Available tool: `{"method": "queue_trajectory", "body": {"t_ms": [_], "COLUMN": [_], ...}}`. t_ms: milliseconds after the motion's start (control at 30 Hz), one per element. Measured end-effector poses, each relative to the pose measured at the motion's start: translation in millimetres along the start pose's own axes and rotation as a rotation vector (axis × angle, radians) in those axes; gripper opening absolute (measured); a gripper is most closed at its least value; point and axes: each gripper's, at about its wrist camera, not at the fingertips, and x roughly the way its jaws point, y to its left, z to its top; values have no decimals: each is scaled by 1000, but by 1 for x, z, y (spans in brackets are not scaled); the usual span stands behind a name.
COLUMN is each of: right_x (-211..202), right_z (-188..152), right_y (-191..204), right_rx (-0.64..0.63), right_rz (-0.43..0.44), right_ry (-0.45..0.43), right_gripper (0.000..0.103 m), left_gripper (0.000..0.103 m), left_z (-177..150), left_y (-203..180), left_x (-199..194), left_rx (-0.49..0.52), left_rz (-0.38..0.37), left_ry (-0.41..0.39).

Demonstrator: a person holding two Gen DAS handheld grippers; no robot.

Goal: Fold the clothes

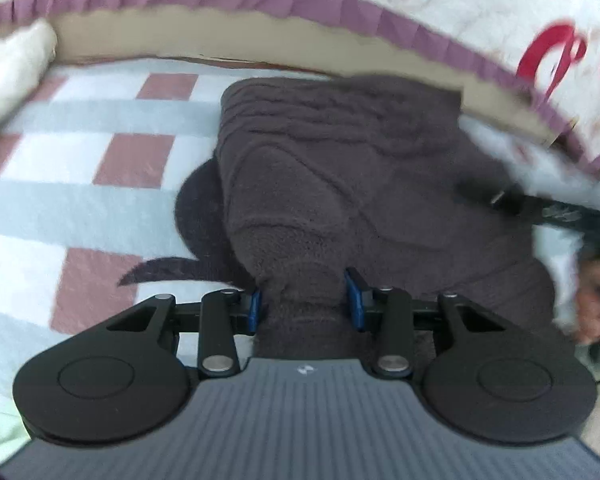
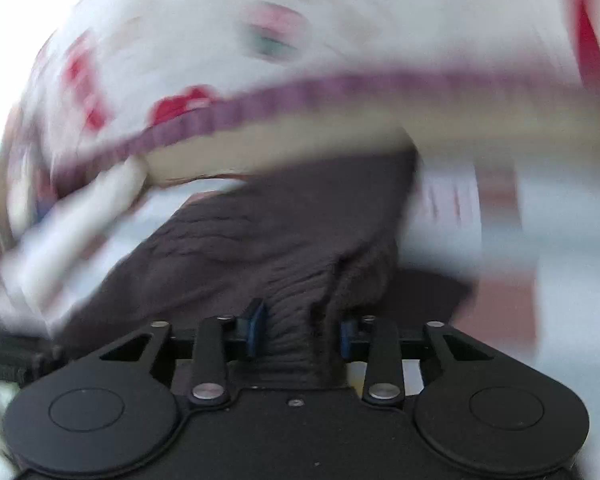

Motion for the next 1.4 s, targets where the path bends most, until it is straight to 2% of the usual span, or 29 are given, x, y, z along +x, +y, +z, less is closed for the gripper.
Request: {"method": "queue_trajectory", "body": {"t_ms": [67,133,167,233,267,300,400,467,600,667,733,767,800,900,967,1033,1133,1233,1267,1300,1367,1400], "right_x": [-3,8,14,18,19,20,20,24,41,48,49,44,37,10,4,13,29,35,38,43,57,63], "right_z": [1,0,-1,-5,-6,-7,-7,-9,-16,-12,-3,2,7,20,23,21,15,10,6,1,-12,-17], "right_y": [5,-22,-39,-67,-80,-87,-89,-85,-80,-77,-69,-60,-51,-34,-27,-26,-46,-71,-79,-85,-90,-85], "right_rx": [3,144,239,431,520,571,586,571,576,571,507,422,351,273,244,207,301,481,549,605,670,655], "right_rz": [32,56,79,151,183,190,203,205,221,206,186,170,170,250,239,165,129,178,208,241,296,312], "right_ry": [-18,50,85,122,142,170,213,229,243,221,187,159,120,-36,-79,-28,71,109,109,127,204,227], "right_gripper": [39,40,42,46,48,48,56,59,68,68,54,46,43,41,41,42,48,57,64,66,67,67], "left_gripper": [39,41,42,57,57,57,57,59,59,52,51,51,49,40,40,40,40,40,40,40,39,39], "left_z": [-3,0,3,5,5,5,4,-1,-16,-12,-10,-10,-9,-8,-7,-4,-3,-5,-5,-6,-8,-9], "left_y": [-6,0,11,35,46,52,48,49,61,42,24,15,6,-6,-14,-20,-10,-2,0,2,-2,-5], "left_x": [3,4,7,16,21,24,25,28,33,28,24,22,19,5,-1,-3,3,4,4,4,3,3], "left_rx": [26,-27,-117,-298,-386,-415,-373,-381,-501,-361,-242,-182,-124,-37,20,72,-33,-97,-110,-121,-65,-36], "left_rz": [41,-1,-54,-164,-218,-245,-261,-279,-320,-233,-160,-123,-87,-33,3,37,-5,-42,-48,-54,-39,-31], "left_ry": [-3,6,28,78,105,119,123,108,90,70,28,7,-14,-69,-90,-94,-69,-77,-74,-71,-89,-98]}}
